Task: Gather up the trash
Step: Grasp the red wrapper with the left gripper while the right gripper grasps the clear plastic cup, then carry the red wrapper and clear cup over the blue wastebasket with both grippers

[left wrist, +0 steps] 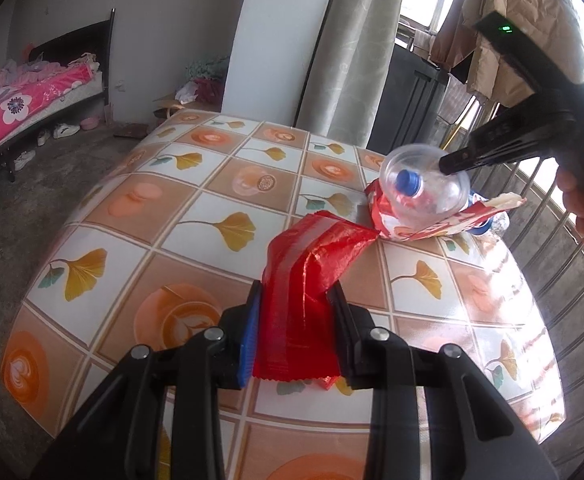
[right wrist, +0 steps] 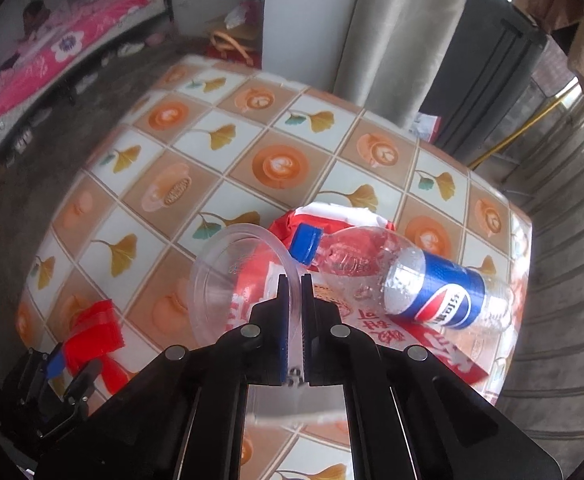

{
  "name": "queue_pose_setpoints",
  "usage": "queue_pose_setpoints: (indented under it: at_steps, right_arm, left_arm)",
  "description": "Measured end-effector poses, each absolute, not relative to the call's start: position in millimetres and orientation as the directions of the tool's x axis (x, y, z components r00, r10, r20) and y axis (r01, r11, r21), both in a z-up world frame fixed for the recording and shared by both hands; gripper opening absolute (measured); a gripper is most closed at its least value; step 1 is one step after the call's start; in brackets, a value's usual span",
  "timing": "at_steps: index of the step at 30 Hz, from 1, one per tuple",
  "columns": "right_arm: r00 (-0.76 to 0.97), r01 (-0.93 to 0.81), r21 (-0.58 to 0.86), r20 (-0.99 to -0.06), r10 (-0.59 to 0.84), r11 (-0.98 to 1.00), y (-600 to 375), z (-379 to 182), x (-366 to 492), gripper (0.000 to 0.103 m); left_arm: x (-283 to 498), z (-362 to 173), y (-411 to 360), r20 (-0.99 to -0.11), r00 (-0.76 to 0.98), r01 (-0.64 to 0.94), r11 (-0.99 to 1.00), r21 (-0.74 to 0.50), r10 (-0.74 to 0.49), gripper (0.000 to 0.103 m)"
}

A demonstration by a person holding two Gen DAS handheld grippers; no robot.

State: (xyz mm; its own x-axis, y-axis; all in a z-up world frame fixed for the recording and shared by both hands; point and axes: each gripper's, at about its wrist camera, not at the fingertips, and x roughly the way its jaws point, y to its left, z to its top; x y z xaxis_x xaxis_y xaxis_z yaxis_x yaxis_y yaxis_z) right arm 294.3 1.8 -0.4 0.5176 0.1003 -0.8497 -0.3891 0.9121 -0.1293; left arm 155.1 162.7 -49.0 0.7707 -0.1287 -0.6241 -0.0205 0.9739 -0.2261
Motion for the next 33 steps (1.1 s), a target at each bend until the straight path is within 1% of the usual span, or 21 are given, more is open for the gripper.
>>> queue_pose_setpoints:
  at_steps: [6,10,15,21,27,33]
  right_arm:
    - [0.570,-0.362,0.014,-0.787,0.234,0.932,-29.5,33.1,262.1,0.004]
    - [0.601,-0.345,0.146,-0.724,0.338,0.927,-63.1,54.9,231.7,0.004]
    - [0.625,-0.329,0.243,-0.669,0.403,0.913,-104.8,65.4,189.9,0.004]
    - [0.677,-0.239,0.331,-0.618,0.401,0.913,-171.2,63.4,138.0,0.004]
    - [0.715,-0.114,0.403,-0.602,0.357,0.908,-234.3,42.2,89.7,0.004]
    - [0.743,0.034,0.477,-0.599,0.297,0.878,-298.4,10.6,41.0,0.004]
  left_arm:
    - [143.6,-31.8,158.9,-0.596,0.789,0.008,0.973,-0.232,-0.149,0.031]
    - [134.1,-17.9,155.4,-0.575,0.798,0.037,0.967,-0.251,-0.180,0.031]
    - [118.6,2.5,146.7,-0.550,0.800,0.094,0.955,-0.280,-0.240,0.031]
    - [98.9,24.2,132.8,-0.526,0.801,0.150,0.946,-0.287,-0.286,0.031]
    - [79.5,40.9,104.3,-0.507,0.779,0.235,0.921,-0.310,-0.369,0.031]
    - [75.3,38.2,57.2,-0.532,0.705,0.333,0.882,-0.335,-0.468,0.031]
